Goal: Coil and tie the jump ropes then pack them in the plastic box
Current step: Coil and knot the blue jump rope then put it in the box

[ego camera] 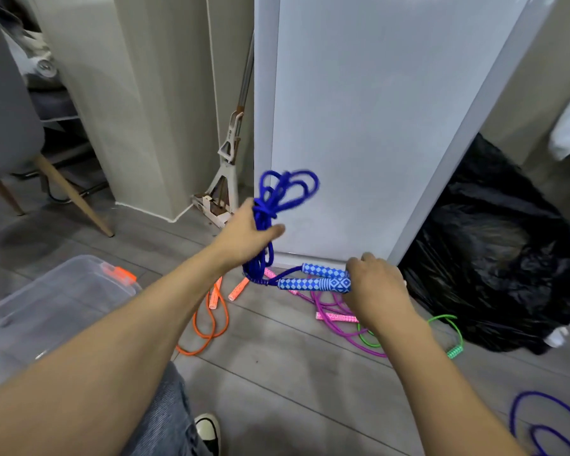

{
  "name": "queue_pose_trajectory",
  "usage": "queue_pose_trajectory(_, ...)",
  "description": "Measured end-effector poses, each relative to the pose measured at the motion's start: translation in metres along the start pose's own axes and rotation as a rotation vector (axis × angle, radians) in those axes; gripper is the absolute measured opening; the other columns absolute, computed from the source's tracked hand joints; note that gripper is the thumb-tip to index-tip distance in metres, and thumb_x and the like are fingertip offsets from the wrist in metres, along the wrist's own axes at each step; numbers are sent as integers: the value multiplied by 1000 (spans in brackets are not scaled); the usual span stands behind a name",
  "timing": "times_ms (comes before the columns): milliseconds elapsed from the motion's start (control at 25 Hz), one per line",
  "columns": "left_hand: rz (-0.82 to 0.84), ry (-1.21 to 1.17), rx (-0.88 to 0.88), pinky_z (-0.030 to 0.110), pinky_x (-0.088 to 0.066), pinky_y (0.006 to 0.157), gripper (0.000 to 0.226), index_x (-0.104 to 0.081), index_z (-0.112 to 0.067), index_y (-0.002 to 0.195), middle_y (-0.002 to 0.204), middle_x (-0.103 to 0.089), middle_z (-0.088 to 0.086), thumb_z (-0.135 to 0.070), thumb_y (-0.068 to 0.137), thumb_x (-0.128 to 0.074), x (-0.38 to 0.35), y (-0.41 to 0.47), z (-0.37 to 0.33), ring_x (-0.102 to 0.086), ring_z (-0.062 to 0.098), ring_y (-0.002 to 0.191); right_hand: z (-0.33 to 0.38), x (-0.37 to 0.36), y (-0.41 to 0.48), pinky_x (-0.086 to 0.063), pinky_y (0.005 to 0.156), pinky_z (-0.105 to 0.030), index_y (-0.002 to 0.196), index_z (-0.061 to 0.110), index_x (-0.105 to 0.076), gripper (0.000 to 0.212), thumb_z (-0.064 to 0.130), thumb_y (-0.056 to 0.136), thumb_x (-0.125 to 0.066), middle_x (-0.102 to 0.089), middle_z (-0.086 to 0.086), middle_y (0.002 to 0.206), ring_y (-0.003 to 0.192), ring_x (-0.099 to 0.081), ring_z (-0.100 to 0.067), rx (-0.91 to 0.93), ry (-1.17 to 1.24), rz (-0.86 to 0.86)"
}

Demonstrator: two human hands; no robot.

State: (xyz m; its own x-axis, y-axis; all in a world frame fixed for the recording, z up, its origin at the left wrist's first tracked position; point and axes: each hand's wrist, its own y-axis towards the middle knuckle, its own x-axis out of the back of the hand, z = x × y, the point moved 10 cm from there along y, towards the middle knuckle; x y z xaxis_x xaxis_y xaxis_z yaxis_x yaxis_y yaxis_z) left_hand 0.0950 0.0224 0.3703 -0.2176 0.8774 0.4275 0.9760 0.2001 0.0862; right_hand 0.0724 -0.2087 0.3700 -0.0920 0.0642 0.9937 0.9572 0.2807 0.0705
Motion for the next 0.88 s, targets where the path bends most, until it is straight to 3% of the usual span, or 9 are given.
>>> queue_pose_trajectory(120, 228, 252, -107, 39, -51, 78, 35, -49, -20, 107, 92, -63, 2, -33, 85, -74, -41, -14, -17, -61, 20, 83, 20, 20, 0, -31, 58, -34, 83, 8, -66, 30, 2, 58, -82, -60, -12, 87, 71, -61, -33, 96, -26, -230)
queue_pose_trajectory(200, 329, 318, -128, 42, -56, 80, 36, -47, -21, 108, 98, -63, 1, -33, 85, -72, -55, -22, -23, -64, 21, 89, 22, 26, 2, -27, 54, -31, 74, 7, -64, 42, -5, 40, -86, -58, -12, 77, 56, -56, -30, 99, 46, -300)
queue_pose_trajectory(320, 423, 410, -155, 42, -55, 85, 45, -44, -23, 110, 99, -64, -3, -36, 80, -74, -65, -31, -31, -65, 20, 90, 21, 28, 5, -30, 55, -30, 82, 8, -62, 40, -6, 51, -85, -59, -11, 84, 58, -56, -30, 115, 200, -344)
queue_pose_trajectory(440, 310, 687, -316, 40, -43, 92, 54, -42, -25, 109, 97, -65, -7, -47, 73, -75, -65, -36, -45, -62, 21, 89, 23, 29, 7, -32, 56, -32, 98, 9, -56, 40, -7, 68, -76, -55, -8, 94, 62, -50, -30, 122, 336, -357)
queue_pose_trajectory(520, 273, 721, -354, 39, -51, 80, 52, -42, -23, 105, 92, -64, -5, -45, 72, -75, -62, -37, -47, -62, 23, 83, 31, 30, 5, -32, 57, -32, 101, 11, -52, 39, -5, 73, -73, -49, -4, 94, 63, -42, -25, 172, 401, -353)
queue_pose_trajectory(600, 284, 788, -332, 39, -53, 69, 49, -42, -22, 102, 89, -61, -3, -41, 72, -76, -48, -37, -40, -59, 23, 78, 47, 31, 5, -34, 60, -30, 104, 12, -53, 40, 0, 74, -76, -48, 0, 99, 67, -42, -20, 260, 417, -322)
queue_pose_trajectory(680, 255, 852, -292, 39, -51, 67, 48, -42, -22, 100, 87, -57, -2, -40, 71, -75, -21, -34, -25, -56, 23, 76, 71, 31, 14, -35, 62, -29, 106, 17, -53, 37, 13, 78, -77, -52, 1, 103, 71, -47, -20, 340, 324, -269)
queue_pose_trajectory(800, 162, 885, -180, 37, -47, 65, 47, -41, -20, 101, 90, -59, 2, -39, 71, -73, 35, -35, 16, -58, 29, 80, 124, 26, 35, -33, 61, -30, 100, 21, -57, 37, 27, 73, -82, -60, 0, 93, 71, -59, -26, 396, 161, -253)
queue_pose_trajectory(880, 85, 888, -97, 39, -48, 67, 48, -39, -19, 101, 96, -64, 7, -40, 72, -71, 73, -42, 47, -61, 35, 86, 168, 15, 46, -41, 59, -34, 96, 19, -60, 41, 26, 65, -86, -62, -2, 88, 73, -63, -30, 418, 150, -228)
